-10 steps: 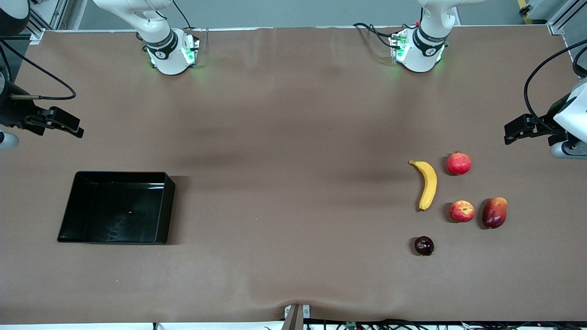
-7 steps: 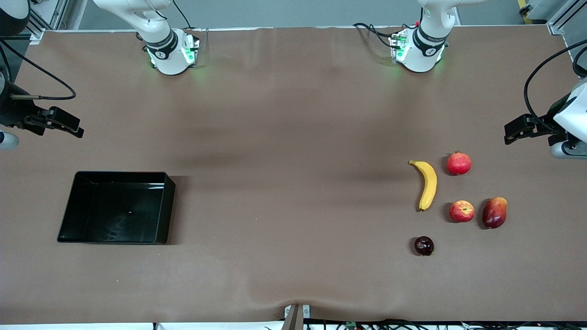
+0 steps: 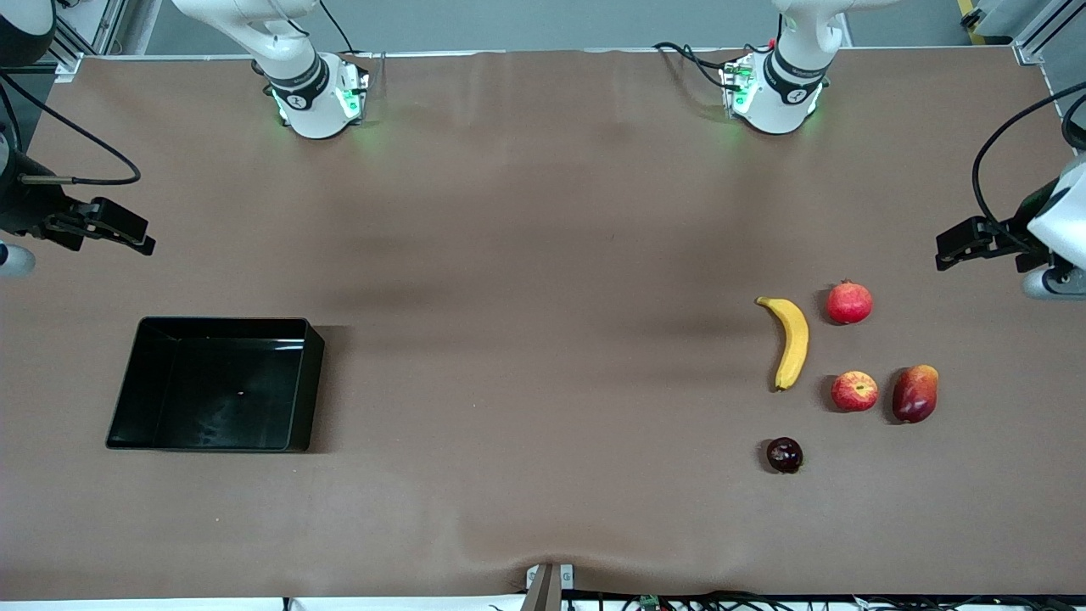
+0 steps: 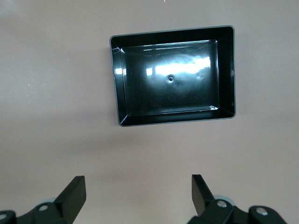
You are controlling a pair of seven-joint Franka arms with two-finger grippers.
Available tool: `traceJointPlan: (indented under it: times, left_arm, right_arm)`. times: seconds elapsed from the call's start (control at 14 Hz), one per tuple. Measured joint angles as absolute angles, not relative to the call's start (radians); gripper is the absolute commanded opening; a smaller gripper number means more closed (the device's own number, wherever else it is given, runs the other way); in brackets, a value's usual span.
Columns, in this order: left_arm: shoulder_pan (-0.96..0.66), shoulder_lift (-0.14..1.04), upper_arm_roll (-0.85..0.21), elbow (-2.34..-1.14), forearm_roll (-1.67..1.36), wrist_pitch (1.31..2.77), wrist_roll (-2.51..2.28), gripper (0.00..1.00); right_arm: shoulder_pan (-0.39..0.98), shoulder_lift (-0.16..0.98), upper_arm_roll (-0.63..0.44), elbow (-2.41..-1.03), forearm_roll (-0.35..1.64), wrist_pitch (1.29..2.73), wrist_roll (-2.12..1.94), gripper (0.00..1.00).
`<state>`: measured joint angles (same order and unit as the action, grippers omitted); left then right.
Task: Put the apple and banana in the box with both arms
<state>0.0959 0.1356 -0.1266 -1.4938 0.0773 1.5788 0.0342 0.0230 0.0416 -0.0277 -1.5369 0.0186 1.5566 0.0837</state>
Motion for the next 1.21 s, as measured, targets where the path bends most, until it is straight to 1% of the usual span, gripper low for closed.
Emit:
traceJointPlan:
  times: [0.43, 0.57, 0.85, 1.21]
  left_arm:
    - [0.084, 0.203, -0.128, -1.494, 0.125, 1.584, 0.072, 1.00]
    - [0.087, 0.236, -0.126, -1.494, 0.128, 1.606, 0.072, 1.00]
    - [0.102, 0.318, -0.125, -1.496, 0.128, 1.719, 0.072, 1.00]
    - [0.136, 0.454, -0.124, -1.506, 0.128, 1.875, 0.072, 1.00]
  right_arm:
    - [0.023, 0.042, -0.028, -1.537, 0.019, 1.557, 0.084, 1.00]
    - [0.023, 0.042, -0.028, -1.537, 0.019, 1.557, 0.084, 1.00]
    - [0.023, 0.050, -0.028, -1.537, 0.019, 1.557, 0.084, 1.00]
    - [0.026, 0.080, -0.026, -1.537, 0.019, 1.557, 0.084, 1.00]
